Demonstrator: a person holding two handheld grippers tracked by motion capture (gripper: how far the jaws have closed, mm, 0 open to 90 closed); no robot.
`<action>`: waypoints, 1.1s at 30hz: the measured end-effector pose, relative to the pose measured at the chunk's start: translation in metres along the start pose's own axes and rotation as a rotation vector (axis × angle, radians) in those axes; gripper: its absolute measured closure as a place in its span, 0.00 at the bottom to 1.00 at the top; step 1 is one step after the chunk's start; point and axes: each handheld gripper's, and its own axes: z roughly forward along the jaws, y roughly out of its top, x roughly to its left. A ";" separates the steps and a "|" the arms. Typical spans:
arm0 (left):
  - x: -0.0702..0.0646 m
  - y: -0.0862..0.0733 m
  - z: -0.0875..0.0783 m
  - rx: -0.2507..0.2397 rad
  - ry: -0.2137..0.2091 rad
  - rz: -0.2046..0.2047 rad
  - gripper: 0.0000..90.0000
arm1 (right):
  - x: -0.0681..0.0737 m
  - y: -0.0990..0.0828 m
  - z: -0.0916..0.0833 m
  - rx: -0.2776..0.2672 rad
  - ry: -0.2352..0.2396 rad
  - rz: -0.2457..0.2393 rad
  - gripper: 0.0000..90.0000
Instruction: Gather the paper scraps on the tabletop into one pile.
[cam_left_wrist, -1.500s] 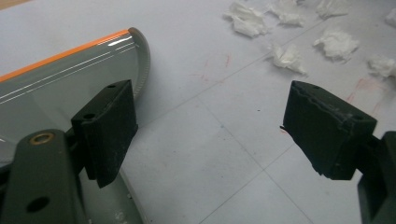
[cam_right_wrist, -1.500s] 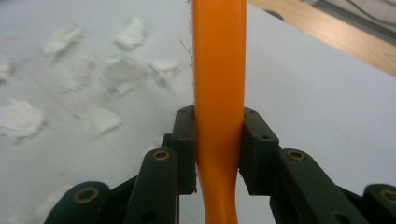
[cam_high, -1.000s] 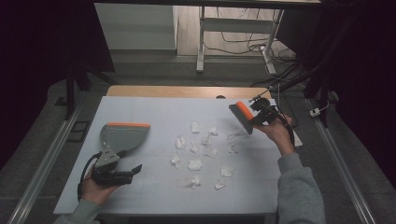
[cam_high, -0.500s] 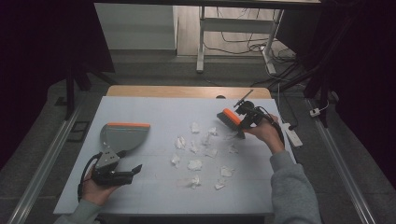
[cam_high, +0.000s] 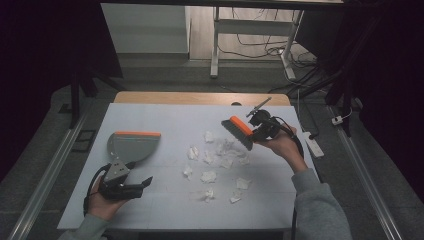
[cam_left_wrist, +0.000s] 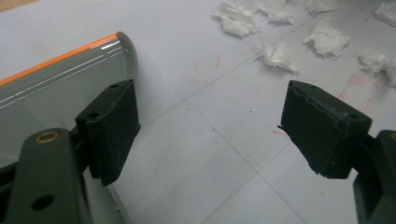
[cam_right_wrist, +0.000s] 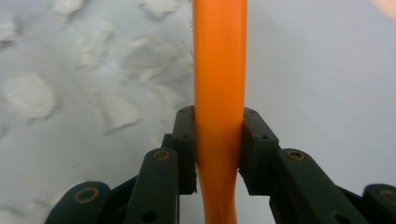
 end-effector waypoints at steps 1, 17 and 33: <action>0.000 0.000 0.000 0.000 0.000 0.000 0.22 | -0.002 0.002 0.000 0.003 -0.014 0.006 0.78; 0.003 -0.002 0.001 0.003 -0.004 -0.009 0.22 | -0.001 0.036 0.053 0.114 -0.073 -0.097 0.78; 0.002 -0.001 0.000 0.001 -0.002 -0.009 0.23 | 0.053 0.029 0.024 0.068 0.019 -0.243 0.78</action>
